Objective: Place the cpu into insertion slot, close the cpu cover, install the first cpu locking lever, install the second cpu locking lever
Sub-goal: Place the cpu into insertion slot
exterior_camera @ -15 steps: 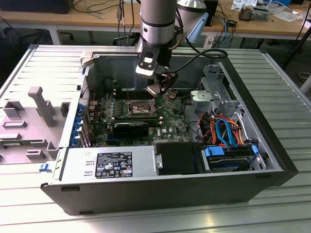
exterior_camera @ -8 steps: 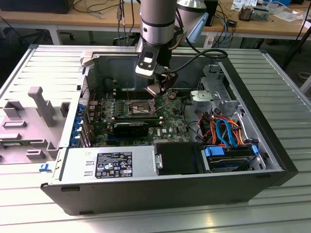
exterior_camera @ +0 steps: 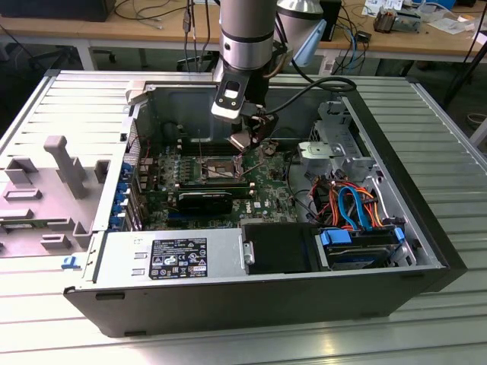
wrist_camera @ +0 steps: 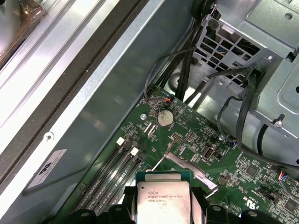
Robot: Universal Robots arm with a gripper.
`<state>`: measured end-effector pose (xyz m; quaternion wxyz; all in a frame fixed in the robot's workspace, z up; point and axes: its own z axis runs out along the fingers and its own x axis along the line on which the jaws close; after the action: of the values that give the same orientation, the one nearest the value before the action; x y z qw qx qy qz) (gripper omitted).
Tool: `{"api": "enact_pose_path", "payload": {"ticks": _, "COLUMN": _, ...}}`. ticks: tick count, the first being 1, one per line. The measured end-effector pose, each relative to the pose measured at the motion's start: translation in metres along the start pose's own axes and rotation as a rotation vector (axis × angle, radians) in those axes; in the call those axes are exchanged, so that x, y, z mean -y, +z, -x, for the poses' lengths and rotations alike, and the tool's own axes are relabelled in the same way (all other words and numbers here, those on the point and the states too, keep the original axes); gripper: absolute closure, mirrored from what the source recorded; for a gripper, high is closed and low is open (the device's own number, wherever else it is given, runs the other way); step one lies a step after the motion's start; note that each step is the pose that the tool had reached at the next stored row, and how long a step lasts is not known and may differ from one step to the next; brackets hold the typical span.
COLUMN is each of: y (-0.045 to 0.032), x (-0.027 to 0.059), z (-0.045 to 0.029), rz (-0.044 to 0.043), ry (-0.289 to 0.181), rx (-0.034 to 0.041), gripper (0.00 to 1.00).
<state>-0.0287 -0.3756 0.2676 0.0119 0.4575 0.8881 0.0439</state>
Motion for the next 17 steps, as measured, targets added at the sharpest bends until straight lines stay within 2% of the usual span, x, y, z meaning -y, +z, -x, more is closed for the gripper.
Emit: {"api": "enact_pose_path", "payload": {"ticks": 17, "y": 0.0002, "x": 0.0, "z": 0.0, "rz": 0.0003, "ry": 0.02, "rx": 0.0018, "gripper": 0.45}}
